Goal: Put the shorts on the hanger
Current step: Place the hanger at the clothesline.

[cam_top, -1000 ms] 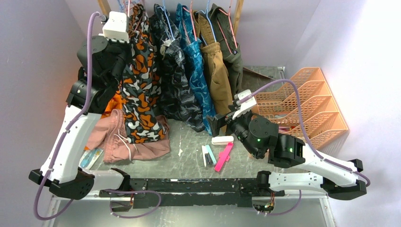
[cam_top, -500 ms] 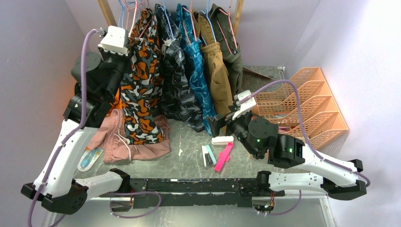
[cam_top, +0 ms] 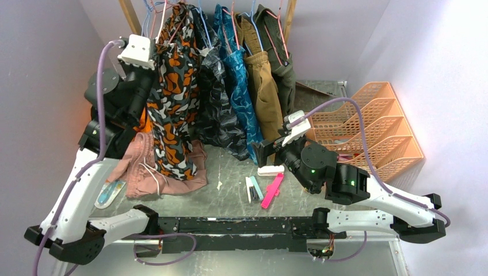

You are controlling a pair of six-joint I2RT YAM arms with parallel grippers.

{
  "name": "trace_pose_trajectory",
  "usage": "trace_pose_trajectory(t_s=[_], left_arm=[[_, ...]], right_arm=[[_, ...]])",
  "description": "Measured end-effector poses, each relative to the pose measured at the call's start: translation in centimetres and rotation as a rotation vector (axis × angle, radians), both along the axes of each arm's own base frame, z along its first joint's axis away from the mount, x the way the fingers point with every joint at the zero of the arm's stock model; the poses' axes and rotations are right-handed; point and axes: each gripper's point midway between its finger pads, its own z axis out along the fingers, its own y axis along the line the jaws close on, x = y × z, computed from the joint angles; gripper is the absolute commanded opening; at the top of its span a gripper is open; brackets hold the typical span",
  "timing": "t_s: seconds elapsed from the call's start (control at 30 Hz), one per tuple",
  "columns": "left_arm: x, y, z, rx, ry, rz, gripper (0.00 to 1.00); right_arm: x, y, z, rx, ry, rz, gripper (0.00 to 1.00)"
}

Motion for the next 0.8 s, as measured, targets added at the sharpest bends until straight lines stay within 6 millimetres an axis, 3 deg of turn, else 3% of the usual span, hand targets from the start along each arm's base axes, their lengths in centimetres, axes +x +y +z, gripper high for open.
trace_pose_trajectory(t_s=[0.23,0.43,0.6,0.8], left_arm=[[3.1,1.0,-2.2,0.062,0.071,0.133,0.07],[3.9,2.8,-2.1,0.075,0.079,0.225,0.07],[3.4,2.1,-1.1,0.104,0.044,0.157,0.07],[2.7,0.9,2.5,0.112,-0.033,0.076,0.07]], right_arm=[[0.0,-0.1,-0.3,-0.005,0.003,-0.005,0.96],[0.1,-0.4,-0.3,-0.002,0.0,-0.013,0.96],[0.1,-0.6,-0.4,-0.004,-0.003,-0.016,0.96],[0.1,-0.7,-0.5,-0.009,-0.005,-0.019,0.96]])
